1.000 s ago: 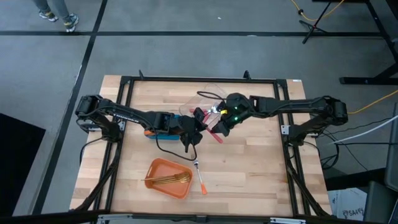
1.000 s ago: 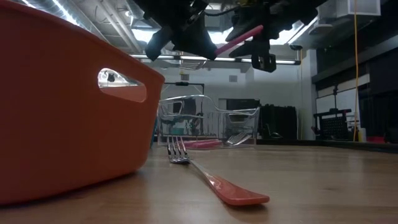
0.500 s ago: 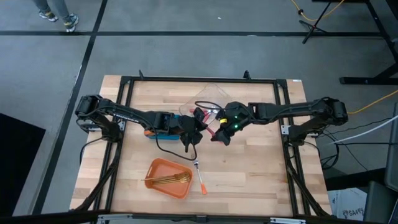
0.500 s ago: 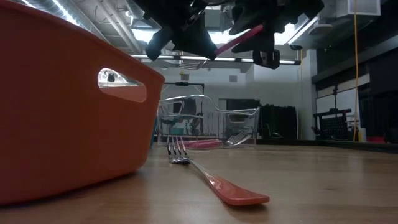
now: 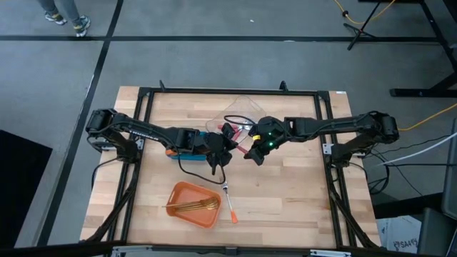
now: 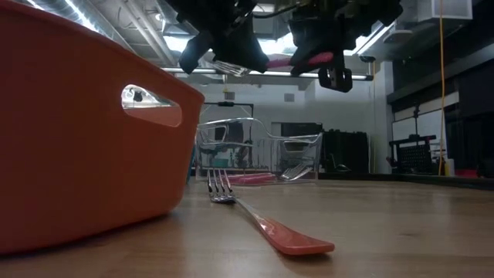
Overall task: Sort silverware by color (type)
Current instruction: Put the pink fork into the transparent bin
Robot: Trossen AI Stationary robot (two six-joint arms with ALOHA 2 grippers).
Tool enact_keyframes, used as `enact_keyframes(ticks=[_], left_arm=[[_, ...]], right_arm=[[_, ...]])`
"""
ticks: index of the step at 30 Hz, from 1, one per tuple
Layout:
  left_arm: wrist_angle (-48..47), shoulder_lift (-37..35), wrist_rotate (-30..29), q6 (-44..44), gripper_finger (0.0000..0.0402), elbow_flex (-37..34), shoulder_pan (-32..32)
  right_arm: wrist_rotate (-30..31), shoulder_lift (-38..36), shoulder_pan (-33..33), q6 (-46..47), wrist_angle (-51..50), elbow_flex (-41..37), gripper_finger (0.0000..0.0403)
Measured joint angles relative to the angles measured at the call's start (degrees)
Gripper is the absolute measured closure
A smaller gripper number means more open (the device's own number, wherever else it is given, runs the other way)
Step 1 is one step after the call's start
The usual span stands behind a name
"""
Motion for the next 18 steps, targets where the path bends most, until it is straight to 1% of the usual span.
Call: enact_keyframes(ticks=[3, 7, 14, 18], left_arm=[[0.0, 0.0, -0.1, 0.0, 0.0367, 0.0, 0.0], [0.1, 0.0, 0.1, 0.0, 0.0366, 0.0, 0.0], [0.2, 0.0, 0.3, -0.1, 0.0344, 0.0, 0.0], [0.7, 0.1, 0.5, -0.2, 0.0338, 0.0, 0.0]], right_arm=[[1.2, 0.0, 0.0, -0.2, -0.4, 0.0, 0.0395], [1.2, 0.0, 0.0, -0.6, -0.8, 0.0, 0.0397], [1.4, 0.0, 0.0, -0.8, -1.0, 0.1, 0.0399], [2.5, -0.1, 0.1, -1.1, -0.6, 0.3, 0.0400]])
